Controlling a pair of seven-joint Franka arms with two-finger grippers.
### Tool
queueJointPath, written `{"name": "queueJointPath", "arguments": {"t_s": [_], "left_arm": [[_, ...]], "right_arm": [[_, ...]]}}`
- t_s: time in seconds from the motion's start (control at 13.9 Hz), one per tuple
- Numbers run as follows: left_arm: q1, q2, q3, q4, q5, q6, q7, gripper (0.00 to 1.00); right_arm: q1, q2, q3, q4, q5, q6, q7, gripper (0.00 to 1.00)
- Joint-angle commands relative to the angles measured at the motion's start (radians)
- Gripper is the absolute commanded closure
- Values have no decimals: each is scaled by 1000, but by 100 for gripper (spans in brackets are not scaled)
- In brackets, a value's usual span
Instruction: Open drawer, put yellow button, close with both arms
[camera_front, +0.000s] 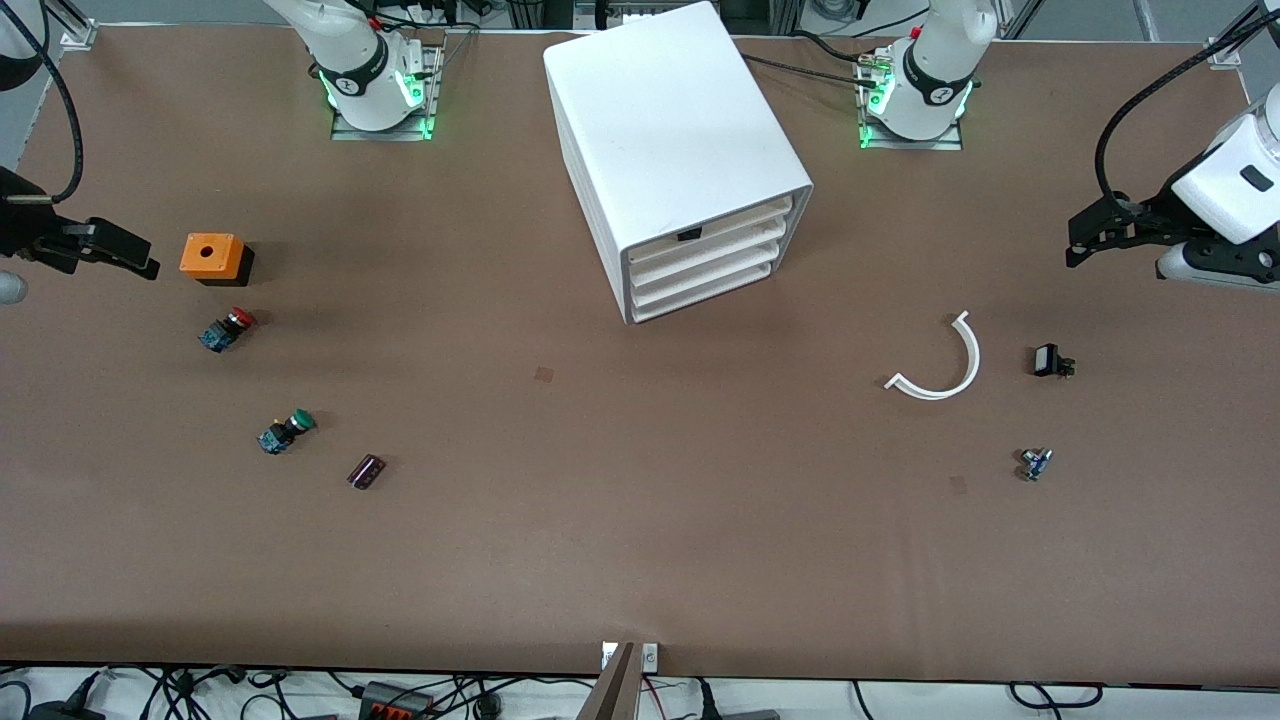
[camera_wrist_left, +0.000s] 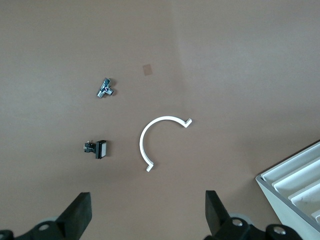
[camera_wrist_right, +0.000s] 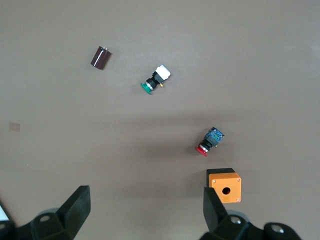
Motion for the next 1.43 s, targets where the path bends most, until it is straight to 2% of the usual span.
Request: {"name": "queueJointPath", "arguments": {"t_s": [0.0, 1.36], "left_arm": [[-5, 15, 3, 36, -8, 5, 12, 0], [-13, 14, 0, 46, -8, -34, 15, 0]], "right_arm": [[-14, -27, 13, -31, -13, 10, -16, 0], [-14, -19, 13, -28, -11, 12, -18, 0]]}}
